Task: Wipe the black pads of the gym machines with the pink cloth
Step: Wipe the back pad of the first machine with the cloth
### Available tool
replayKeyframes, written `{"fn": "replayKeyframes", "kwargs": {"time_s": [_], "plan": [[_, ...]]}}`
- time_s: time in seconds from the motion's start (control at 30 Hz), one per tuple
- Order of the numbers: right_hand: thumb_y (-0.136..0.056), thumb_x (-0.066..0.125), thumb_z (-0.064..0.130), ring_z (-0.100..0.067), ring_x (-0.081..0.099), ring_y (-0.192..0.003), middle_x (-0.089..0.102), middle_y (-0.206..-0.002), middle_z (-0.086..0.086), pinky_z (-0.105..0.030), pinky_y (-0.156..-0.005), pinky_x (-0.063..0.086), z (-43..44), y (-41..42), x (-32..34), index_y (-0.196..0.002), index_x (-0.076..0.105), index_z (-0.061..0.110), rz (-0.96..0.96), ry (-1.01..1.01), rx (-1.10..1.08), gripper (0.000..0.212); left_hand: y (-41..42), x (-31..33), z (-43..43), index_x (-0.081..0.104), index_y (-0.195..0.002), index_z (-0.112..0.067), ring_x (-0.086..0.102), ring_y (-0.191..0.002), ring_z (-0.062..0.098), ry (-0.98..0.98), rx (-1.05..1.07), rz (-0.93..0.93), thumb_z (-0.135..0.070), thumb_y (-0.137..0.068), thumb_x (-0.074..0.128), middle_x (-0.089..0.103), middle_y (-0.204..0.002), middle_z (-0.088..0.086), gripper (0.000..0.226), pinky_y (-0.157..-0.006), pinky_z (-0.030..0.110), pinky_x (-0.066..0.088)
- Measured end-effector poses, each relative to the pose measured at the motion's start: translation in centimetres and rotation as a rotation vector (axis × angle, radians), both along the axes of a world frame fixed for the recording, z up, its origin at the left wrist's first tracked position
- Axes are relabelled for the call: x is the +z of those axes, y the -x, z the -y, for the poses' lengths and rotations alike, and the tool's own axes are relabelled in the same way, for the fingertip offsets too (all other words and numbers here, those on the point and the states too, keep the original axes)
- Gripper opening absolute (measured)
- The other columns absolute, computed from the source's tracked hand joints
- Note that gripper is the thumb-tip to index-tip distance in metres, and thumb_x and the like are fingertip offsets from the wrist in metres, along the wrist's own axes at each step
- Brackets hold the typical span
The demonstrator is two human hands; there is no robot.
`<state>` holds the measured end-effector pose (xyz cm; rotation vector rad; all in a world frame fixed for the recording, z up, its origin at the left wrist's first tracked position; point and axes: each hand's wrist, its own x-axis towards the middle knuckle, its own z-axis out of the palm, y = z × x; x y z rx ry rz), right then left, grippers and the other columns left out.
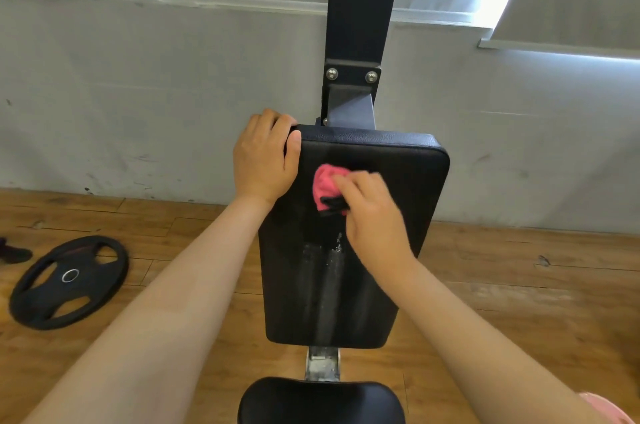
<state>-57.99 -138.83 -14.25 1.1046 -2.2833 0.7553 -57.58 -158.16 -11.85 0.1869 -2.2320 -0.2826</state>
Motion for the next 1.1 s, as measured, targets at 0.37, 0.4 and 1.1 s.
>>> {"fn": "replayKeyframes", "kwargs": {"time_s": [0.37, 0.4, 1.1], "plan": [[-0.084, 0.052, 0.004, -0.015, 0.055, -0.103, 0.06, -0.109, -0.006, -0.028, -0.09, 0.049, -1.1, -0.6, 3.8, -0.12, 0.064, 0.006, 0.191, 0.183, 0.086, 0.037, -0.9, 0.1, 0.0, 0.064, -0.109, -0.012, 0.051, -0.105, 0.013, -0.23, -0.116, 0.086, -0.035, -0.099, 0.03, 0.061, -0.111, 0.004, 0.042, -0.082, 0.017, 0.037], [-0.085, 0.054, 0.004, -0.016, 0.054, -0.103, 0.06, -0.109, -0.008, -0.025, -0.09, 0.047, -0.9, -0.2, 5.2, -0.12, 0.063, 0.006, 0.139, 0.203, 0.054, 0.036, -1.2, -0.1, 0.2, 0.064, -0.115, -0.014, 0.049, -0.11, 0.008, -0.323, -0.159, 0.08, -0.035, -0.101, 0.03, 0.061, -0.117, 0.001, 0.042, -0.088, 0.012, 0.036], [-0.074, 0.064, -0.004, -0.027, 0.058, -0.094, 0.061, -0.113, -0.014, -0.028, -0.068, 0.054, 4.6, -0.6, 1.4, -0.123, 0.06, 0.002, -0.079, 0.054, -0.008, 0.049, -2.3, 0.6, 0.5, 0.064, -0.118, -0.025, 0.05, -0.119, -0.003, -0.989, -0.445, 0.098, -0.032, -0.106, 0.022, 0.057, -0.13, -0.011, 0.044, -0.101, 0.014, 0.038]]}}
